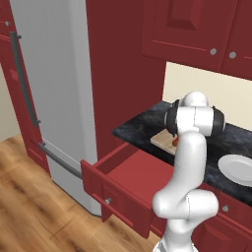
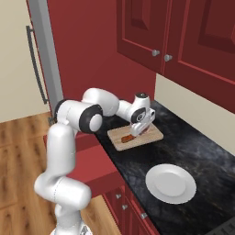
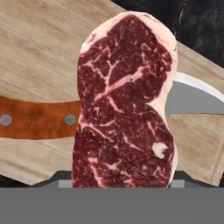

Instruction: Pick up the knife from the drawer and place it on the cutting board. Then place the meat from the plate to the cutting board.

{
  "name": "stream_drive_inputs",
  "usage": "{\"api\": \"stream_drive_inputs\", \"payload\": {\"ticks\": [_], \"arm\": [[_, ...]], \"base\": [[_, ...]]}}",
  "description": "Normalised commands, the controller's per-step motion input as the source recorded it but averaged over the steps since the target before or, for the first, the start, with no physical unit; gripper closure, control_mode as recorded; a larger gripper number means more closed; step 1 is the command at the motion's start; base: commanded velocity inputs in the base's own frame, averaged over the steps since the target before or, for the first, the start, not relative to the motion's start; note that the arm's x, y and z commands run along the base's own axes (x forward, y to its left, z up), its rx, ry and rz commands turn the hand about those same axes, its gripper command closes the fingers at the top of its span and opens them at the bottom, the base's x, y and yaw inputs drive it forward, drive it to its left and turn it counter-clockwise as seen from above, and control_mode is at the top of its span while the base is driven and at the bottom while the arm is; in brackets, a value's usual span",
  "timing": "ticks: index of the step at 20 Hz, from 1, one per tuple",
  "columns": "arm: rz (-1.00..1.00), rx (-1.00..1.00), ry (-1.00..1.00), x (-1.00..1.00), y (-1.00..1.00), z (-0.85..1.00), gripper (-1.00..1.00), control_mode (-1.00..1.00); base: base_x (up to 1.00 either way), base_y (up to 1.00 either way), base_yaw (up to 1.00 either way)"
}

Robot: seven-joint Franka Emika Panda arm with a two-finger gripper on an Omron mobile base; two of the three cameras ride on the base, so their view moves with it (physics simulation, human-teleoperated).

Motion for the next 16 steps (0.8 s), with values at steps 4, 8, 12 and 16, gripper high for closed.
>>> {"api": "stream_drive_inputs", "payload": {"ticks": [4,8,12,16], "arm": [[0.00,0.00,0.00,0.13,-0.14,-0.10,1.00,-1.00],[0.00,0.00,0.00,0.16,-0.13,-0.18,1.00,-1.00],[0.02,0.00,0.00,0.20,-0.24,-0.18,1.00,-1.00],[0.03,0.00,0.01,0.28,-0.17,-0.20,1.00,-1.00]], "base": [[0.00,0.00,0.00],[0.00,0.00,0.00],[0.00,0.00,0.00],[0.00,0.00,0.00]]}}
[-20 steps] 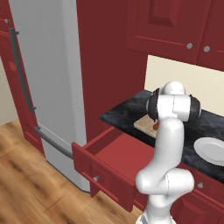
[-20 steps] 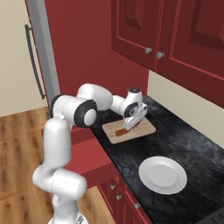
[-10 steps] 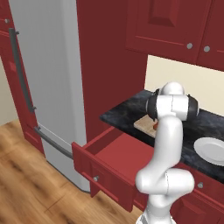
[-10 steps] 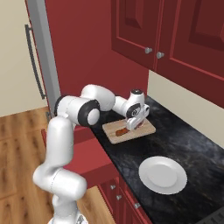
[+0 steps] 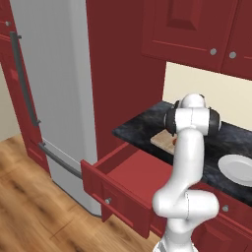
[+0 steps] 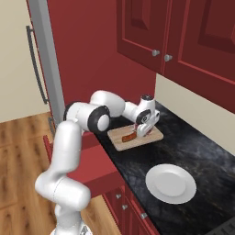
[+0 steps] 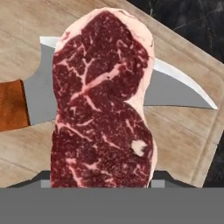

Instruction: Pick up the knife from the drawer and place it on the cutting board. Then place the meat from the plate to the cutting board.

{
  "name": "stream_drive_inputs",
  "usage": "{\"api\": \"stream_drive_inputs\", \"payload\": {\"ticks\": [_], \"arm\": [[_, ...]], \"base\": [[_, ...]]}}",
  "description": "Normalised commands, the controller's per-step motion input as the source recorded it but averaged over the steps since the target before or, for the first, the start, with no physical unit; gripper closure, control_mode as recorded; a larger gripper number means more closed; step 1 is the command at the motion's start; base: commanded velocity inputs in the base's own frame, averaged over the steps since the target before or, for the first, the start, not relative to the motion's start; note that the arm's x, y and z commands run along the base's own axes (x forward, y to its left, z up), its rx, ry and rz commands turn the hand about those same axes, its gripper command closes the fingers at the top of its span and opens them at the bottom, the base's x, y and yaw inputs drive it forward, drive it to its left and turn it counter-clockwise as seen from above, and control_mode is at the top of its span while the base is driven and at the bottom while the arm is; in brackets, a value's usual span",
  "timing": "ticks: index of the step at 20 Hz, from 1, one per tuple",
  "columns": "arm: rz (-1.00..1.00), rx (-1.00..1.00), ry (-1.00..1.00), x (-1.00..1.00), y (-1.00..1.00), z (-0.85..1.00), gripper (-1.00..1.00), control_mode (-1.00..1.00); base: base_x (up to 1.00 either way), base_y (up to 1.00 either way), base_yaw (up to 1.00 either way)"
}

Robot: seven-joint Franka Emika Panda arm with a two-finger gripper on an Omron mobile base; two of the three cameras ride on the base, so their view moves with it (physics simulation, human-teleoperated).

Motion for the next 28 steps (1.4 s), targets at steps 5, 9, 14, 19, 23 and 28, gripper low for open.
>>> {"api": "stream_drive_inputs", "payload": {"ticks": [5,9,14,19,23,28], "arm": [[0.02,0.00,0.03,0.32,-0.08,-0.22,1.00,-1.00],[0.01,0.00,0.01,0.06,0.00,-0.28,-1.00,-1.00],[0.00,0.00,-0.03,-0.08,0.00,-0.05,-1.00,-1.00],[0.00,0.00,-0.12,-0.37,0.01,0.00,-1.00,-1.00],[0.00,-0.03,-0.20,-0.61,0.14,-0.01,-1.00,-1.00],[0.00,0.00,-0.19,-0.52,0.00,0.01,-1.00,-1.00]], "base": [[0.00,0.00,0.00],[0.00,0.00,0.00],[0.00,0.00,0.00],[0.00,0.00,0.00],[0.00,0.00,0.00],[0.00,0.00,0.00]]}}
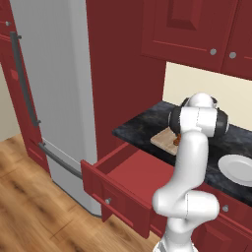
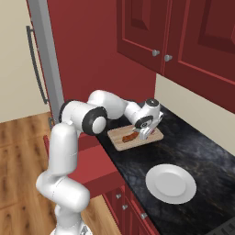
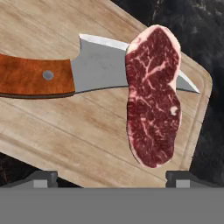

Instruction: Pick up the knife from the drawer and place it on the cutting board. Then place the meat from the plate to the cutting board.

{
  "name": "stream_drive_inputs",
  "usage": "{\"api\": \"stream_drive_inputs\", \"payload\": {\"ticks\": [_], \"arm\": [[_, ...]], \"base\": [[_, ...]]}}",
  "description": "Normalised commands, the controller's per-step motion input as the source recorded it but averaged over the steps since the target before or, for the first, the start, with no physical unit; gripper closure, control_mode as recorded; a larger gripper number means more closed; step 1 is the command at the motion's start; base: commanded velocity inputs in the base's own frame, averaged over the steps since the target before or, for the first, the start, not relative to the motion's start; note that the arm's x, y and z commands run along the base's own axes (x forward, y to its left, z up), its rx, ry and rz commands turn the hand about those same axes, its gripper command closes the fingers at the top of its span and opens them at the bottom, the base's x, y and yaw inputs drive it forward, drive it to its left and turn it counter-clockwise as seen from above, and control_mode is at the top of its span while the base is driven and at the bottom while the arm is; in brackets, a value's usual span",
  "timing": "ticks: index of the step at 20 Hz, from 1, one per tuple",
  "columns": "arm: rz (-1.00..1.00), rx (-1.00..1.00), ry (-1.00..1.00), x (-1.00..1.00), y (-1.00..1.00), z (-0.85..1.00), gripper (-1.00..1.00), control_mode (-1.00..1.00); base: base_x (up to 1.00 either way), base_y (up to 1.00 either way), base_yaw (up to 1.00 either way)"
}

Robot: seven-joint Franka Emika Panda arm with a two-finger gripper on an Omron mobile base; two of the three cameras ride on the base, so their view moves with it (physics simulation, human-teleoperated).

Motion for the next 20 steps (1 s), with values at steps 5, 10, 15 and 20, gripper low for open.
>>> {"api": "stream_drive_inputs", "payload": {"ticks": [5,10,15,20], "arm": [[0.00,0.00,-0.22,-0.61,0.01,0.11,-1.00,-1.00],[0.00,0.00,-0.08,-0.42,0.00,0.46,-1.00,-1.00],[-0.14,0.00,-0.03,-0.12,0.04,0.83,-1.00,-1.00],[-0.16,0.00,0.00,-0.12,0.02,0.72,-1.00,-1.00]], "base": [[0.00,0.00,0.00],[0.00,0.00,0.00],[0.00,0.00,0.00],[0.00,0.00,0.00]]}}
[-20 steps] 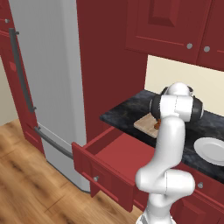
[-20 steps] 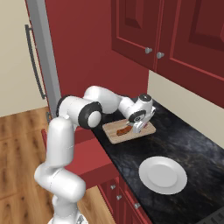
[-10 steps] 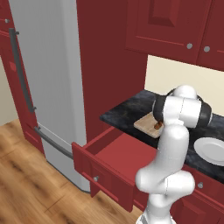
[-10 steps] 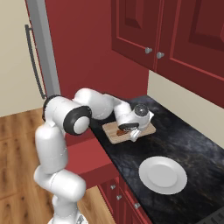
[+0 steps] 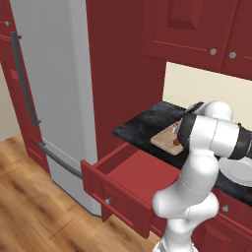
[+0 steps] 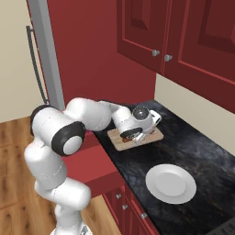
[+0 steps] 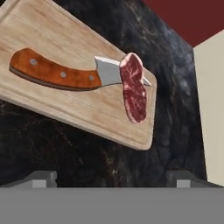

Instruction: Pick up the knife from the drawer and place it on the cutting board. Then place the meat from the plate to the cutting board.

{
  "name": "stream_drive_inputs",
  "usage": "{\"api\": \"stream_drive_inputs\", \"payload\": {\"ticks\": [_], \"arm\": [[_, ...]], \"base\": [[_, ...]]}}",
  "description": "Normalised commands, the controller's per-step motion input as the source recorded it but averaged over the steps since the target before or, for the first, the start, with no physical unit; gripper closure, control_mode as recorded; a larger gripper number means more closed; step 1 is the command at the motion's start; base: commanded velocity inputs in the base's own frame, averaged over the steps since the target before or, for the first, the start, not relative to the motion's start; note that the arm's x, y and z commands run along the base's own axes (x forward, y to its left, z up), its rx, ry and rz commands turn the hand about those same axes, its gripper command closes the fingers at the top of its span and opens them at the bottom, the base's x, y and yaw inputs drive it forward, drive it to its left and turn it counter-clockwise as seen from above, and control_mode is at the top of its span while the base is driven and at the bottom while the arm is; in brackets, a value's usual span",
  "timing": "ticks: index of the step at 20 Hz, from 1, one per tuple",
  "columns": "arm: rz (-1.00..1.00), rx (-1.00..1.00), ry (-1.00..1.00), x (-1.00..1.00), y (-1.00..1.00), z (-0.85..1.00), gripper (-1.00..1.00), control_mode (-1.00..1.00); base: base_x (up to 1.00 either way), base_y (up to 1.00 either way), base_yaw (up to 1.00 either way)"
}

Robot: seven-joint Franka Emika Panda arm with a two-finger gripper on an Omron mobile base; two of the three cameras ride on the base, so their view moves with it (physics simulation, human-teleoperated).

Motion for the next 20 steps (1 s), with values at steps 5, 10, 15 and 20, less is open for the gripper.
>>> {"api": "stream_drive_inputs", "payload": {"ticks": [5,10,15,20], "arm": [[-0.12,0.00,-0.04,-0.42,0.02,0.32,-1.00,-1.00],[-0.13,0.00,-0.09,-0.57,0.01,0.25,-1.00,-1.00],[-0.11,0.00,-0.10,-0.62,0.02,0.28,-1.00,-1.00],[-0.12,0.00,-0.08,-0.42,0.07,0.57,-1.00,-1.00]], "base": [[0.00,0.00,0.00],[0.00,0.00,0.00],[0.00,0.00,0.00],[0.00,0.00,0.00]]}}
